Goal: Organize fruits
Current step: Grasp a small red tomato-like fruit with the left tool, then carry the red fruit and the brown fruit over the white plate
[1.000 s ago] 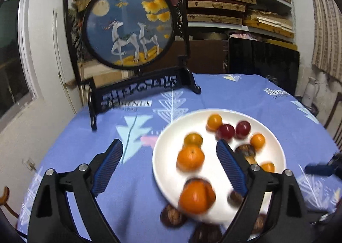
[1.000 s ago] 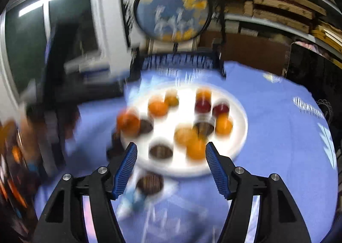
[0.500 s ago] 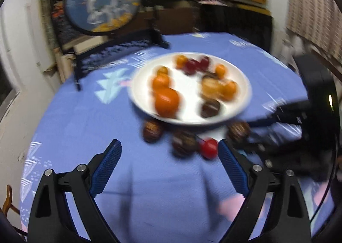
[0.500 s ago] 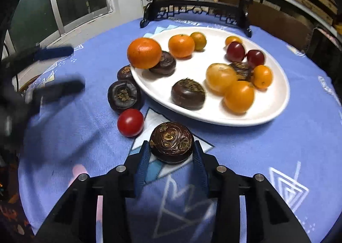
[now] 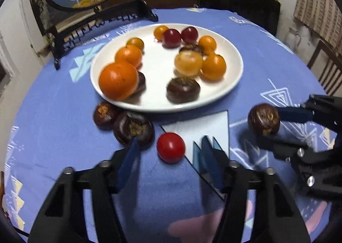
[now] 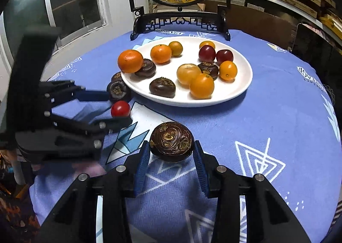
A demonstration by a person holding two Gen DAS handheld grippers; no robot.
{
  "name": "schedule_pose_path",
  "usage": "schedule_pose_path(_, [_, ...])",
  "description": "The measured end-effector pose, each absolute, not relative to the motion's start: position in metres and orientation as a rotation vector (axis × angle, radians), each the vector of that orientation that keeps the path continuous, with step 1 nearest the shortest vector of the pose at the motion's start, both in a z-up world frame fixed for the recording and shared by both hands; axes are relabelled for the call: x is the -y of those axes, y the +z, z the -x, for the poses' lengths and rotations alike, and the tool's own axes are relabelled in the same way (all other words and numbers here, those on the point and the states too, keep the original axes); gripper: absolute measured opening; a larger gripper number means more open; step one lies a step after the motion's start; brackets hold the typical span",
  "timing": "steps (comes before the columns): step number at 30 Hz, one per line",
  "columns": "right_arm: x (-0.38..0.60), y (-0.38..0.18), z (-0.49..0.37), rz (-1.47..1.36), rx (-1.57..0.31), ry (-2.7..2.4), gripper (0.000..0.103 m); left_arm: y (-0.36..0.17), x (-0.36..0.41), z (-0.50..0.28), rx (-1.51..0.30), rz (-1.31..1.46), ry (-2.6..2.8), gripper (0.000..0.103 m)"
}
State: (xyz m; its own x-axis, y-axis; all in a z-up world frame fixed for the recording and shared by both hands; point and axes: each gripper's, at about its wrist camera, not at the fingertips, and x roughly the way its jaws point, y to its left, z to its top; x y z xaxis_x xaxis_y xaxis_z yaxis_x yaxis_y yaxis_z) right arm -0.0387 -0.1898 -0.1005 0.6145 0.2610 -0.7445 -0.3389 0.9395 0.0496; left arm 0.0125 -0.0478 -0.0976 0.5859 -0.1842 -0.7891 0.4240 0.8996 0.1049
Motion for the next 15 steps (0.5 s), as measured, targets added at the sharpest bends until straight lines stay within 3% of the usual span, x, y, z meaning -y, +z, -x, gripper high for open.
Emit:
schedule_pose_path(1, [0.189,-0.102,0.038,0.098,-0.843,0.348,0.041,-0.099,0.048,-0.014,-0.889,-0.299,-0.365,0.024])
schedule_pose_path(15, [0.189,-0.1,0.046,0.093,-0.83,0.35,0.041,-0.083,-0.001,0.012,-0.851,-0.255,-0.408,0.025])
